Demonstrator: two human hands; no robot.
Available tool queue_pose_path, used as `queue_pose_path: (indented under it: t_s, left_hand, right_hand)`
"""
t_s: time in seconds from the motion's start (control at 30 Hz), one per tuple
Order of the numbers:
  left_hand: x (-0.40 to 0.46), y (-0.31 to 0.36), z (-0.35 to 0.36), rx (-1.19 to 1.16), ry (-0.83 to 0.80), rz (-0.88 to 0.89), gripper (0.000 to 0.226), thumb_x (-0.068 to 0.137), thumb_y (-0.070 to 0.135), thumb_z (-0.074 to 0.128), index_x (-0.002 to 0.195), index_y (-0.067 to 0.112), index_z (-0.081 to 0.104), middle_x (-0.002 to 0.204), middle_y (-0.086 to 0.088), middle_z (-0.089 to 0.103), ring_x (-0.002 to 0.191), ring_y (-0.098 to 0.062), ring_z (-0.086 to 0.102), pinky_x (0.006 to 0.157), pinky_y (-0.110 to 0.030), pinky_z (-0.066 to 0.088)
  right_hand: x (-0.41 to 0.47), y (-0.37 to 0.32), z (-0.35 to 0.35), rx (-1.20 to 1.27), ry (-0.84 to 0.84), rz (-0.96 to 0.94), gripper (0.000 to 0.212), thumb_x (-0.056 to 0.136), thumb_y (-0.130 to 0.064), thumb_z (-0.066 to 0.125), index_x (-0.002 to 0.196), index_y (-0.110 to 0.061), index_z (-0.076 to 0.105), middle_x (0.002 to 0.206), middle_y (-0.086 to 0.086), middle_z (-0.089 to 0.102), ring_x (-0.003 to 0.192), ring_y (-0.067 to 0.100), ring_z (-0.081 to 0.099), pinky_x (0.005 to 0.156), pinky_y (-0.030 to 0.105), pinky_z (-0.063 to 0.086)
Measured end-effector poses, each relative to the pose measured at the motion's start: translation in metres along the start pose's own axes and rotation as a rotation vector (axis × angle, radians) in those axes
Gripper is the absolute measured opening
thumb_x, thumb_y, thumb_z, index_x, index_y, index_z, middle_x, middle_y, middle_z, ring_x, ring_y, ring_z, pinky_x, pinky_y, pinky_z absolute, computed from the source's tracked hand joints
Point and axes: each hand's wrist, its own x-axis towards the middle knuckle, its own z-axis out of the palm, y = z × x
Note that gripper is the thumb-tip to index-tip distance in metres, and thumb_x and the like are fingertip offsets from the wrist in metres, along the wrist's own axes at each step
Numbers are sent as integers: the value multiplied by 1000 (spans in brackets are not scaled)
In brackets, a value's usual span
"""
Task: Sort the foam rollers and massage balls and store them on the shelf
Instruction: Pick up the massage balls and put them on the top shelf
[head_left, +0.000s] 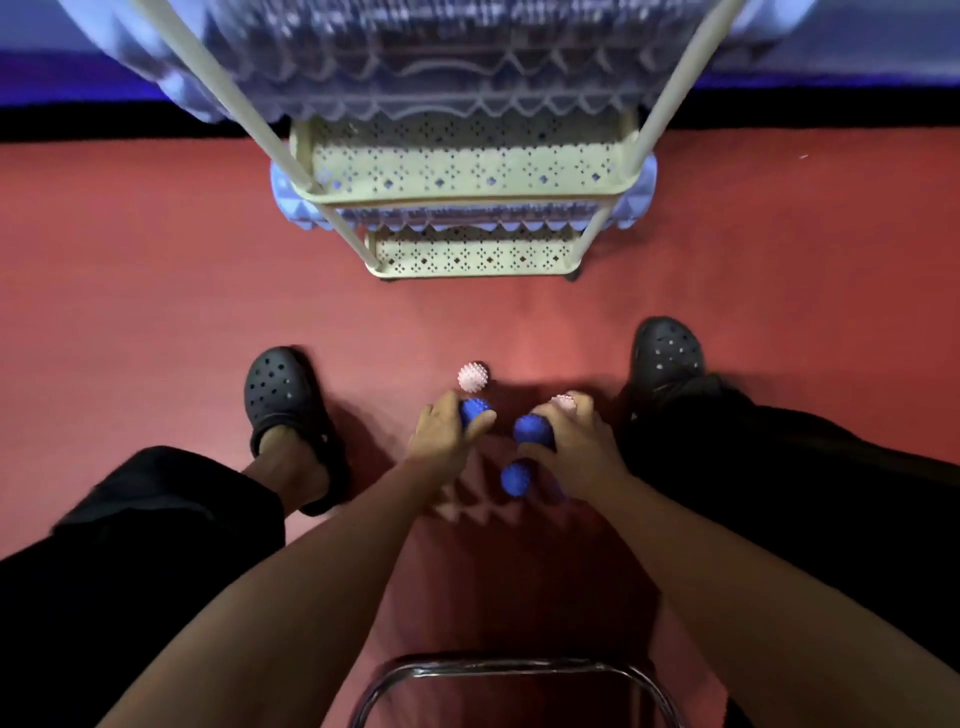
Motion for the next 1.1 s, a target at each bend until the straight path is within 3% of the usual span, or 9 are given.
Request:
queue_pose_path:
  t_s: [0.07,0.17,0.3,0.47,0.6,0.97,1.1]
  left_hand:
    - [-23,18,-30,-27,35,84,65,84,76,48,113,19,56,102,0,66,100,-24,58,92,-42,47]
    - [-70,62,-85,-9,115,228,44,93,55,59,108,14,57,86,13,61,82,-8,55,81,-28,42]
    - [-129,108,-152,85,265,377,65,85,81,41,108,22,54,95,6,58,90,-22,53,79,-38,44]
    - [-198,167,-231,167,447,553,49,90,77,43,98,29,49,92,8,57,84,-18,53,74,-42,47]
    - [-259,222,-290,193,581,645,49,91,71,47,100,23,51,90,5,57,80,-21,58,72,-44,51]
    - [-375,368,-429,322,960,895,49,93,67,46,109,22,55,99,5,55,89,-20,53,69,-40,45]
    - [-393,413,-467,339,1046,983,51,94,69,44,112,23,54,106,5,57,95,-19,52,78,-44,48]
  right_hand:
    - [-20,-17,-24,27,46,-7,57,81,-66,64,129,-38,54,138,3,37,125,32,47,105,40,37]
    - [-54,-50,-65,22,167,-67,55,85,-62,65,132,-36,53,144,3,33,131,30,45,108,38,35]
    - [-103,-102,-125,57,285,-173,55,86,-63,63,133,-35,51,146,2,33,132,30,44,109,40,34]
    - [-161,-164,-205,-6,415,-326,78,75,-85,35,135,-36,47,152,6,26,132,33,44,109,43,36]
    - [-207,-202,-280,-76,532,-449,58,91,-67,52,138,-34,44,152,7,20,135,36,40,112,44,32]
    - [-320,-305,-479,-131,928,-678,52,94,-63,50,135,-32,47,151,5,22,128,39,45,106,47,38]
    - [-341,-328,-533,-207,1048,-728,52,95,-64,48,135,-31,45,154,-1,19,127,36,47,105,50,40]
